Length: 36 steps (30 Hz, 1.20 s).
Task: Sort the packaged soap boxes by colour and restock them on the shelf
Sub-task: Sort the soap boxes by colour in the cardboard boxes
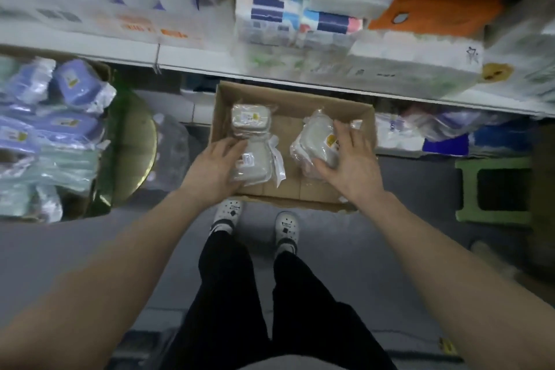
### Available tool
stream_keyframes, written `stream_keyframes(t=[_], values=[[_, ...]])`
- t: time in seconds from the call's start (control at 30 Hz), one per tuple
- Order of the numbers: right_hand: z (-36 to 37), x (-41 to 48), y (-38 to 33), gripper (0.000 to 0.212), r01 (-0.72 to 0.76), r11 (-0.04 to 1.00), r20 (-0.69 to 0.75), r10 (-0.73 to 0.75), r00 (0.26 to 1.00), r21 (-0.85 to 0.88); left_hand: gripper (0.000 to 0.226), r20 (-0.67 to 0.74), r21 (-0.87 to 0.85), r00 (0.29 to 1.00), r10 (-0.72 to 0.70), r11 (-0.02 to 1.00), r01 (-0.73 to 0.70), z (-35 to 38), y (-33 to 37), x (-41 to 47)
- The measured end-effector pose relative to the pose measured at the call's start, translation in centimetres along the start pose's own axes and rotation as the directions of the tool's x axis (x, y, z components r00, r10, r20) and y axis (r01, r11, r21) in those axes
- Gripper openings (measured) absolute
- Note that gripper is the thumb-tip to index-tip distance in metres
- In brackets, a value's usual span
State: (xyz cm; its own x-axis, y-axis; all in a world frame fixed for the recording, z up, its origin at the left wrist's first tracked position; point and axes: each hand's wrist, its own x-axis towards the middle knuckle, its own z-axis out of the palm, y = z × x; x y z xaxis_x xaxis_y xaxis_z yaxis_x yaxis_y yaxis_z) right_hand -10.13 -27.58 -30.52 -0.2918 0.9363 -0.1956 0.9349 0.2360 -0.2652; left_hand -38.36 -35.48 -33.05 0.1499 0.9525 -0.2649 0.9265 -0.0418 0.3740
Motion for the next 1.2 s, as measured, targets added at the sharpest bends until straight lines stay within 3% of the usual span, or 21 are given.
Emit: stream_keyframes(t=[0.3,0.43,0.57,0.7,0.87,1.0,1.1,1.2], values=[[10.1,6.6,1.2,0.085,0.132,0.988,0.216,-0.147,0.965,0.082,0.085,0.049,-0.05,0.986,-0.158,0.986,0.161,10.3,-1.4,-0.8],[15.0,9.9,0.2,0.079,0.197,0.978,0.349,-0.208,0.914,0.068,0.088,-0.068,0.066,0.977,-0.203,0.976,0.207,10.1,-3.2,-1.2],[19.7,11.4,-1.8,0.074,0.304,0.952,0.475,-0.254,0.843,-0.03,0.087,-0.234,0.128,0.907,-0.35,0.914,0.385,8.4,-6.0,-2.5],[24.1,12.3,-4.5,0.076,0.381,0.922,0.481,-0.304,0.822,-0.069,0.083,-0.276,0.105,0.842,-0.464,0.856,0.506,8.4,-9.2,-3.4],[30.8,14.1,-6.4,0.081,0.441,0.885,0.44,-0.34,0.831,-0.149,0.081,-0.289,0.021,0.826,-0.485,0.859,0.512,10.0,-11.3,-3.3],[34.7,14.6,-6.9,0.068,0.427,0.893,0.497,-0.309,0.811,-0.143,0.079,-0.304,-0.019,0.83,-0.468,0.874,0.486,10.8,-12.1,-3.3],[34.7,14.1,-6.5,0.068,0.417,0.895,0.604,-0.248,0.758,-0.157,0.078,-0.285,-0.024,0.845,-0.452,0.885,0.465,10.6,-12.1,-3.4],[31.3,13.0,-6.0,0.084,0.414,0.908,0.551,-0.312,0.774,-0.067,0.079,-0.226,-0.013,0.876,-0.426,0.9,0.435,9.9,-11.6,-3.6]])
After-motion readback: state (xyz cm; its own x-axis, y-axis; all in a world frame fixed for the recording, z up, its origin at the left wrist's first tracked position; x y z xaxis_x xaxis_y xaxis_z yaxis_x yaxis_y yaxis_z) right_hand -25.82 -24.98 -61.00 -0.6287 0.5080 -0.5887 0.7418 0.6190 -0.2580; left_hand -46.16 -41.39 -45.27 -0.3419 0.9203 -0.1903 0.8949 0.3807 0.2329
